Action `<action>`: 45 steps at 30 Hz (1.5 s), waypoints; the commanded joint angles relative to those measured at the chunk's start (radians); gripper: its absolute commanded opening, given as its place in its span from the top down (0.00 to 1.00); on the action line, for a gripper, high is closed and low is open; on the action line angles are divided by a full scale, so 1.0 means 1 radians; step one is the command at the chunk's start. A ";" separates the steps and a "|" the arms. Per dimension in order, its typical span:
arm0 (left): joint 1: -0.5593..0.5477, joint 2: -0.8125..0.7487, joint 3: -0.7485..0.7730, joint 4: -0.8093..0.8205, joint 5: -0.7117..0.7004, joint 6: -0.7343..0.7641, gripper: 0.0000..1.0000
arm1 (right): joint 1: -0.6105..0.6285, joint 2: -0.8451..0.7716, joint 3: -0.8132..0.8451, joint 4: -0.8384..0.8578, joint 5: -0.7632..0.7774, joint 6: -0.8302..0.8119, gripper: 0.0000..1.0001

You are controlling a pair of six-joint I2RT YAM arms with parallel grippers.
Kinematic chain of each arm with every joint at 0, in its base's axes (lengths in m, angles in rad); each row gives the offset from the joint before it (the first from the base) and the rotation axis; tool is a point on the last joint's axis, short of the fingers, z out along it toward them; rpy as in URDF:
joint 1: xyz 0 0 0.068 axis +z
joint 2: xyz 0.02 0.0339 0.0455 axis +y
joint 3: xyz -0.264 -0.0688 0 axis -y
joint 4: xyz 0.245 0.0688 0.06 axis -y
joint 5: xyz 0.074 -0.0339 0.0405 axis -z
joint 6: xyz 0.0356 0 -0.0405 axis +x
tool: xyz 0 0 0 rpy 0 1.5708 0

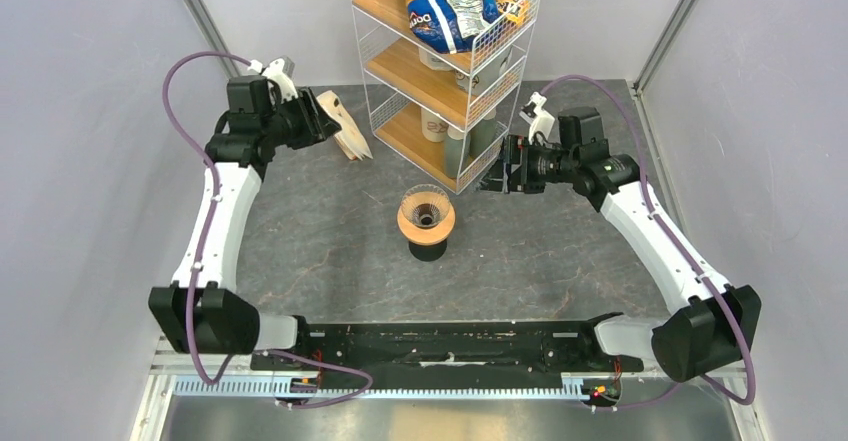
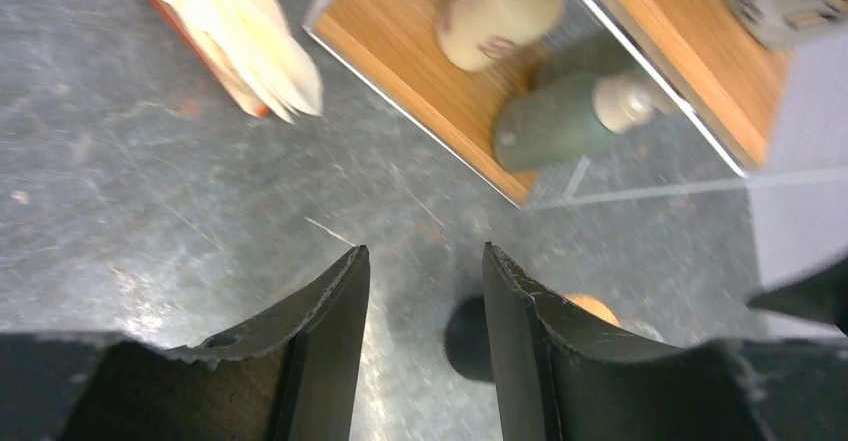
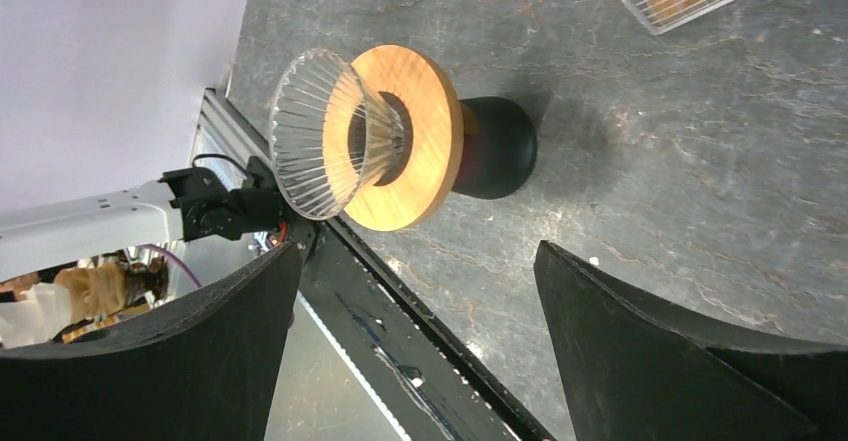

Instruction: Place the coffee filter in the dripper

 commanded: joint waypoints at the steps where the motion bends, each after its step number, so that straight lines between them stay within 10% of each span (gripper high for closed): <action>1: -0.025 0.111 0.052 0.131 -0.230 -0.064 0.49 | -0.009 -0.034 0.037 -0.031 0.044 -0.048 0.05; 17: -0.087 0.472 0.232 0.241 -0.297 -0.072 0.63 | -0.015 -0.010 0.030 -0.033 0.073 -0.050 0.03; 45: -0.144 0.736 0.335 0.242 -0.483 -0.029 0.60 | -0.039 0.041 0.050 -0.015 0.051 -0.036 0.03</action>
